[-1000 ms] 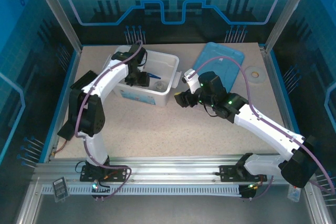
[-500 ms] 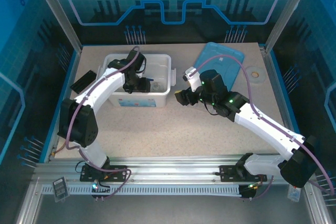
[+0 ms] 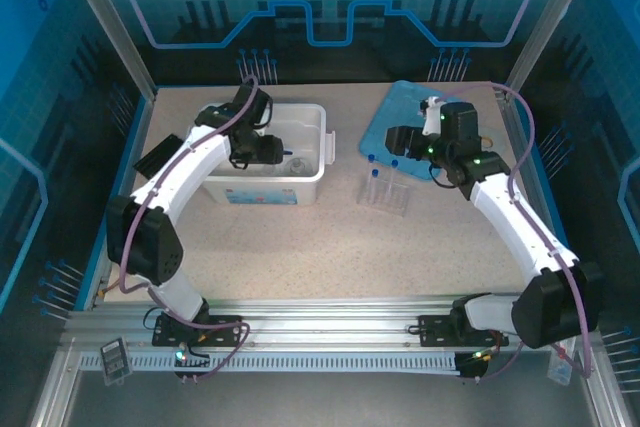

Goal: Organize the chemistry lab equipment

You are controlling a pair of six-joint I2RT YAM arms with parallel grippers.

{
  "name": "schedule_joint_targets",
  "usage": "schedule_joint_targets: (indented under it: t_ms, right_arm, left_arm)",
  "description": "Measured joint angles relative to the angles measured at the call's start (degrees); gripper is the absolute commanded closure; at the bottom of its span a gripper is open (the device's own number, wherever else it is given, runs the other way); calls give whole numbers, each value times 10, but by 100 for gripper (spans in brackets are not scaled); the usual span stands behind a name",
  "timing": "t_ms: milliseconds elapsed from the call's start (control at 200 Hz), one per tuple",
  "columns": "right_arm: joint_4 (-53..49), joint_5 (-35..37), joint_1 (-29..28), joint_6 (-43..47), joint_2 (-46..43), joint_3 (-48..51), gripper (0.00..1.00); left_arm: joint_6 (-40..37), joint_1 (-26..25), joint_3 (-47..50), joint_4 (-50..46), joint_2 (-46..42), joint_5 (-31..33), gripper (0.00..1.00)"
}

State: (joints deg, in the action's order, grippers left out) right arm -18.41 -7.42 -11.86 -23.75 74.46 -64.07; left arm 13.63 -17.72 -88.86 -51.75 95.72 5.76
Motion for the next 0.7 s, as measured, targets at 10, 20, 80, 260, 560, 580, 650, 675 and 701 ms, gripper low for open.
schedule_joint_targets:
  t_ms: [10, 20, 80, 260, 560, 580, 650, 675, 701]
  right_arm:
    - [0, -4, 3, -5, 2, -1, 23]
    - [0, -6, 5, -8, 4, -1, 23]
    - [4, -23, 23, -39, 14, 2, 23]
    - [76, -59, 76, -153, 17, 86, 26]
    - [191, -88, 116, -323, 75, 193, 28]
    - [199, -89, 116, -332, 80, 196, 28]
    - [221, -91, 116, -357, 93, 206, 28]
    - [228, -91, 116, -364, 97, 208, 28]
    - [235, -91, 116, -371, 101, 210, 28]
  left_arm:
    - [0, 1, -2, 1, -2, 0, 43]
    - [0, 1, -4, 1, -4, 2, 42]
    - [0, 3, -10, 8, -19, 5, 42]
    - [14, 3, 1, 45, -89, 4, 41]
    - [28, -9, 89, 97, -174, -7, 41]
    - [28, -11, 96, 99, -177, -7, 41]
    - [28, -17, 118, 106, -184, -7, 40]
    - [28, -18, 126, 109, -186, -7, 40]
    - [28, -20, 134, 111, -189, -8, 40]
